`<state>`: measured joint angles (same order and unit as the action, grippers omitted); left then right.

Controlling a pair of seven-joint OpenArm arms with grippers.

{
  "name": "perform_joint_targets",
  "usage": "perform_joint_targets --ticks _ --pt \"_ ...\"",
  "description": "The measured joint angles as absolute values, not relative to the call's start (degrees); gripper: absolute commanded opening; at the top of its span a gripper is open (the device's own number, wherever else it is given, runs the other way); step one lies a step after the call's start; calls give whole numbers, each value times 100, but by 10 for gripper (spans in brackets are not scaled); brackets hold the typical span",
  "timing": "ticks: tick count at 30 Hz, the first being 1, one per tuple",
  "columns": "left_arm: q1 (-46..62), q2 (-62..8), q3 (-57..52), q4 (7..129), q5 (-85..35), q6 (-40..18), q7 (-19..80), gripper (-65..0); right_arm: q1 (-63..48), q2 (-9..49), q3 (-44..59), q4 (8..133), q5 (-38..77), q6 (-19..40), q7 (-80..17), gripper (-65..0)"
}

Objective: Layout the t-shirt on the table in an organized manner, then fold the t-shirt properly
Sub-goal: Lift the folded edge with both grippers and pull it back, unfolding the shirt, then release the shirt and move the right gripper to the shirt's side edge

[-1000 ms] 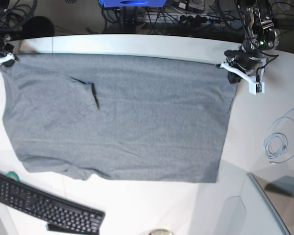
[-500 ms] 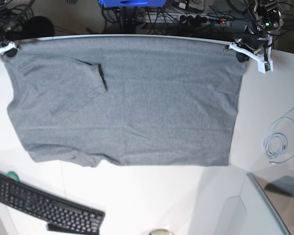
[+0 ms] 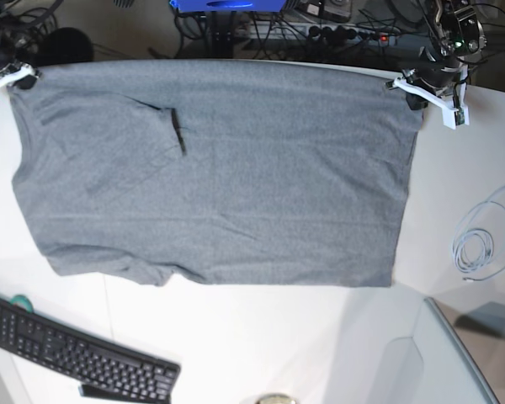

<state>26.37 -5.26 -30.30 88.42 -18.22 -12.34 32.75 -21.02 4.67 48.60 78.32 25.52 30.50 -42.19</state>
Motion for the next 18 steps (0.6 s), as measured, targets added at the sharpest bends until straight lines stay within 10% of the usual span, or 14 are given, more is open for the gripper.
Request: perform_joint_targets --ticks 4,7,11,18 --pt "2604 -523 -3035 8838 -1800 -1197 3280 -622 -2104 368 4866 7970 2508 3048 -4261 -324" --pt "2620 -526 -3092 8855 -1806 -1194 3275 -314 -2102 283 4866 8320 2530 3024 -4274 -189" --pt "2650 -506 -3341 8855 -1826 -1199 3282 -107 -2115 244 4873 8831 2521 3000 -4228 -185" --pt "2523 -521 -4154 8997 -1802 -1199 3339 -102 -2053 213 5352 9467 2510 2554 -4309 -177"
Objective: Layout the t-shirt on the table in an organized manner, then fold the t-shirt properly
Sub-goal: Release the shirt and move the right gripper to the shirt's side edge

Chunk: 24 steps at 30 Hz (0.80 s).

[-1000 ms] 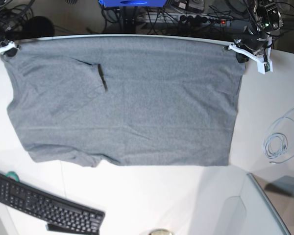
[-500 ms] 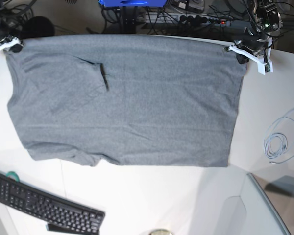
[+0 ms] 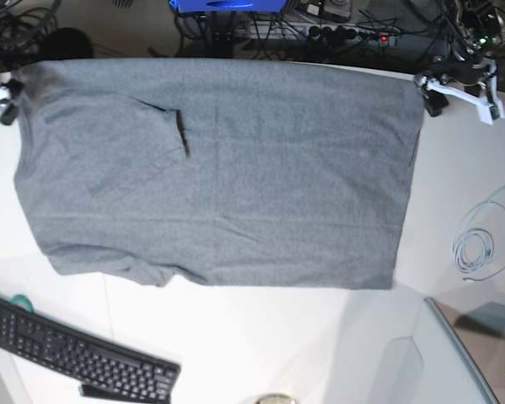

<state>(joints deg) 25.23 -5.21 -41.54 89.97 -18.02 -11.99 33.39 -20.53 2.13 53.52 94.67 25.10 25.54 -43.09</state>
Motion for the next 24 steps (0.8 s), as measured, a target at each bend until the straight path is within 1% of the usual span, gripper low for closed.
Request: perform_joint_targets --ticks 3,5,6,7,8,10,11,14,16,19,24 --pt "2357 -565 -4633 9161 -1802 -1186 3299 -102 -1959 349 5441 9546 2495 2530 -4429 -176" --pt "2193 -574 -4829 9360 -1782 -1184 3356 -104 -1699 521 5310 9413 2497 2532 -4510 -176" --pt "2088 -589 -4831 9454 -1765 -1160 3356 -105 -1485 720 5098 9212 2517 2545 -4466 -177" --pt "2005 -604 -4775 9553 -1763 -1162 3350 -120 -1256 954 4851 8954 2521 2563 -4431 -179" --pt "1914 -609 -4665 9664 -1754 -1151 3411 -156 -972 1243 4595 8595 2547 2587 -4405 -179" --pt "1710 -609 -4362 9762 -1780 -1201 3789 -281 -314 1686 4150 7800 2541 2604 -4335 -180" --pt "1599 -607 -4204 9756 -1774 -1210 3999 -364 10 1894 3970 7349 2512 2536 -4187 -180" --pt "1483 -591 -3992 9765 -1793 -1219 4058 -642 864 2307 3330 6018 2552 2545 -3487 -176" --pt "1551 -609 -3913 9771 -1780 -1177 4084 -650 1409 2543 2738 5127 2512 2530 -3094 -174" --pt "1601 -587 -3833 9721 -1776 -1194 4134 -650 2110 2797 1785 3929 2508 2574 -2255 -173" --pt "1737 -587 -3828 9725 -1800 -1194 4104 -650 2926 2751 451 2274 2536 2703 -1031 -176"
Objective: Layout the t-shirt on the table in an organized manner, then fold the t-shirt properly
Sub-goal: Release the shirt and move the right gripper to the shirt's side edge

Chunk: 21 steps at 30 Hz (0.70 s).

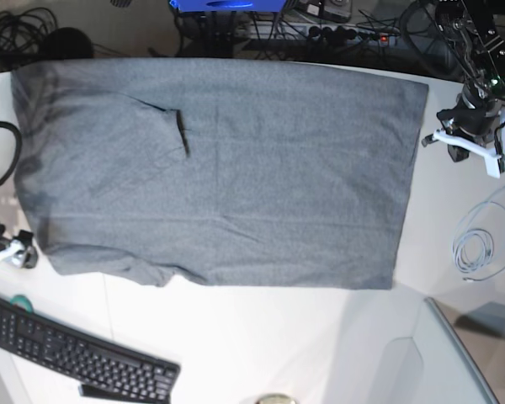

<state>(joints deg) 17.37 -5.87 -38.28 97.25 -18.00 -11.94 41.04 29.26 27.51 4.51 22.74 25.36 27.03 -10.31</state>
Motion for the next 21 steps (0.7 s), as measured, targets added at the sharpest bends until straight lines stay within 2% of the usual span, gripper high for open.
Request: perform_joint_targets --ticks 5,7,16,18,20,21 --pt "1691 -508 -3872 9736 -1780 -1194 4095 -650 3140 2602 -285 1365 2512 2591 -353 -180" --pt "1719 -475 -3863 9732 -1780 -1197 4110 -650 3094 2587 -338 1350 2521 2340 -250 -177" --pt "1667 -499 -3872 9727 -1737 -1194 4121 -650 2821 2506 -311 1380 2539 2307 -49 -183" --pt "1662 -513 -3883 9727 -1732 -1194 4117 -650 2788 2467 -296 1382 2558 2281 25 -225" --pt "1669 -580 -3852 9727 -1734 -1194 4125 -650 2775 2440 -296 1391 2561 2276 45 -345" --pt "1664 -624 -3841 9727 -1737 -1197 4125 -650 2773 2418 -296 1391 2576 2274 34 -428"
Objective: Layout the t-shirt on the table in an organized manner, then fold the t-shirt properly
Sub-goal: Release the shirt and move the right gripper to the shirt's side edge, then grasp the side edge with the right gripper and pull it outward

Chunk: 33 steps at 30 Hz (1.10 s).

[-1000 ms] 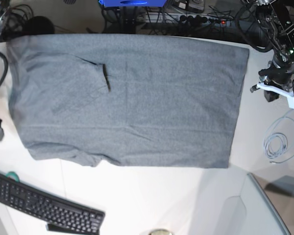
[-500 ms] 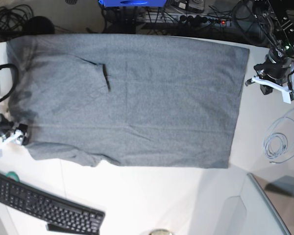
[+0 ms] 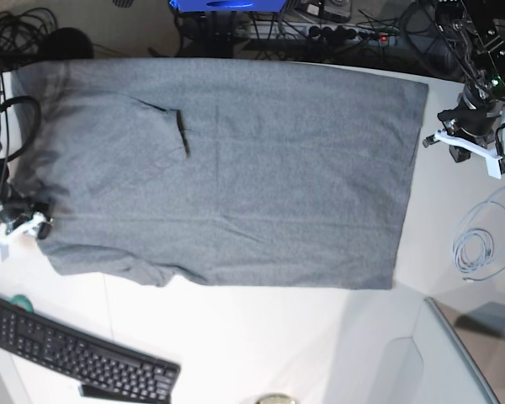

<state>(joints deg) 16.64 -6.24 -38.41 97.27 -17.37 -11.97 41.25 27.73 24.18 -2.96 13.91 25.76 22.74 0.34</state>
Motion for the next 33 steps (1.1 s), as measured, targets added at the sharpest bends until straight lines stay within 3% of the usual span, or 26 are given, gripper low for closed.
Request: perform_joint_targets --ticks 2,3,4,11,19,33 --pt "1649 -674 -3841 9727 -1732 -1194 4104 -650 2757 2394 -294 1391 2620 2274 25 -591" --pt "1649 -687 -3841 9727 -1734 -1194 4099 -650 2755 2388 -296 1391 2646 2290 14 -641" --pt "1651 -685 -3841 9727 -1734 -1194 4101 -650 2735 2379 -296 1470 2639 2292 -43 -650" --pt "1658 -670 -3830 9727 -1737 -1194 4121 -650 1787 2346 -239 3398 2541 2300 -655 -650" --pt "1649 -670 -3828 9727 -1732 -1194 4119 -650 659 2296 1015 5896 2523 2270 -1962 -650" --pt "1509 -672 -3822 9721 -1732 -1194 4123 -650 -657 1306 1614 8663 2541 2311 -3970 -650"
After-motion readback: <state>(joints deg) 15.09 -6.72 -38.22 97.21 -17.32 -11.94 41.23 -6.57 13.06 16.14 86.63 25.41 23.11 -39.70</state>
